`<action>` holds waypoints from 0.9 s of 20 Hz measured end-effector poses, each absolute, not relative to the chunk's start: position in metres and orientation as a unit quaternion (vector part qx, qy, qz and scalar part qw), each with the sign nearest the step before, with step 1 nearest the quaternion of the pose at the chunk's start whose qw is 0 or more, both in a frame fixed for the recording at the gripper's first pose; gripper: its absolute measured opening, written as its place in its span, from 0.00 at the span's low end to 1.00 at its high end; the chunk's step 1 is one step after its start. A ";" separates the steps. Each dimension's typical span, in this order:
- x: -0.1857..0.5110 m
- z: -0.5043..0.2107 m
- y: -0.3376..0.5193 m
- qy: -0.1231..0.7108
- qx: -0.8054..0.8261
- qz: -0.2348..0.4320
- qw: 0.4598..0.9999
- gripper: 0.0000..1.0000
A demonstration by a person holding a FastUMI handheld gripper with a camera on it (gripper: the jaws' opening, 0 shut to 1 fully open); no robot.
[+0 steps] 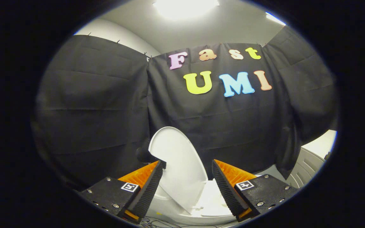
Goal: Open the toilet lid.
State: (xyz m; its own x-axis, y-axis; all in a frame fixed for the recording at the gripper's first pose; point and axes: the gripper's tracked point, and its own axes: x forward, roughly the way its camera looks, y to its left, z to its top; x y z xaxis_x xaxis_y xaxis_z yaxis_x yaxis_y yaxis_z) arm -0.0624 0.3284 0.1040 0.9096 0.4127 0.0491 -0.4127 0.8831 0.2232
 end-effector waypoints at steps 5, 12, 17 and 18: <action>-0.044 0.106 0.256 -0.020 0.088 0.175 0.980 0.95; -0.041 0.103 0.177 -0.048 0.029 0.144 0.988 0.95; -0.044 0.085 0.126 -0.040 0.010 0.114 0.993 0.96; -0.046 0.081 0.118 -0.041 0.011 0.111 0.993 0.96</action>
